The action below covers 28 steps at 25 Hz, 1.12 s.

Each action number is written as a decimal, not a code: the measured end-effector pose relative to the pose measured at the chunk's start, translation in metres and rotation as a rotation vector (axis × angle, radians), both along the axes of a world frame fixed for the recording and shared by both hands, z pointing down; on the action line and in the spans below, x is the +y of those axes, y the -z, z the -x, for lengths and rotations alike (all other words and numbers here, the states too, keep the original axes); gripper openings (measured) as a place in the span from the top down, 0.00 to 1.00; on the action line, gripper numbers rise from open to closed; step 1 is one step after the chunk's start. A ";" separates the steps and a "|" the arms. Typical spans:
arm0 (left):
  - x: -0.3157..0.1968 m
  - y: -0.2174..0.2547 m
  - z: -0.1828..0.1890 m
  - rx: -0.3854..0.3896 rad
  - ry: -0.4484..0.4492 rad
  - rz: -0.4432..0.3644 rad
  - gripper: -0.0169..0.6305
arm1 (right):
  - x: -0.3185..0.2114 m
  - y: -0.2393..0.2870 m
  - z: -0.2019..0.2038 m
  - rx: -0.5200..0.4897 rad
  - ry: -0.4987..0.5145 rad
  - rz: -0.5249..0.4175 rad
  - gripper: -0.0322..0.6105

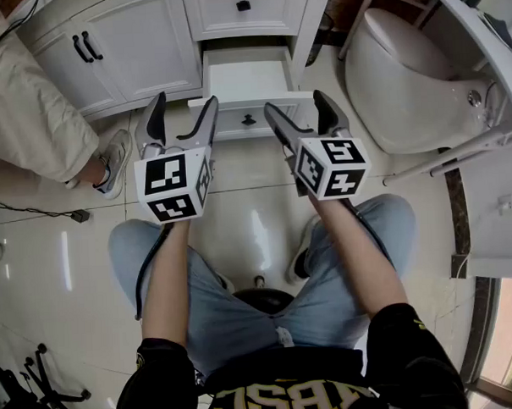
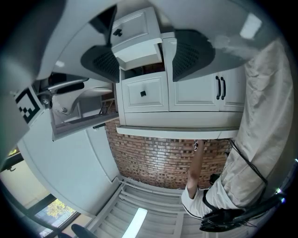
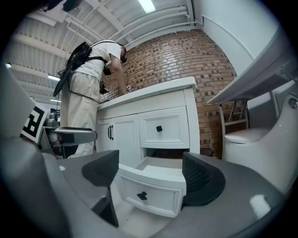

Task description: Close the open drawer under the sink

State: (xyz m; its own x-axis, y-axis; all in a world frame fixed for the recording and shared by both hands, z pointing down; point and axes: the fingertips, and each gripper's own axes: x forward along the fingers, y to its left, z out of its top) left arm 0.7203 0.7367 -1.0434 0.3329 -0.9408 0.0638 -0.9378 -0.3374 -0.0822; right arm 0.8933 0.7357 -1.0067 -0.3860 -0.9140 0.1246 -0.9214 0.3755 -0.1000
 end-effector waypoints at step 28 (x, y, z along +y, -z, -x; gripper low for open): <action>-0.047 -0.025 0.003 0.032 -0.015 0.071 0.41 | -0.038 -0.172 0.049 -0.134 0.187 0.589 0.60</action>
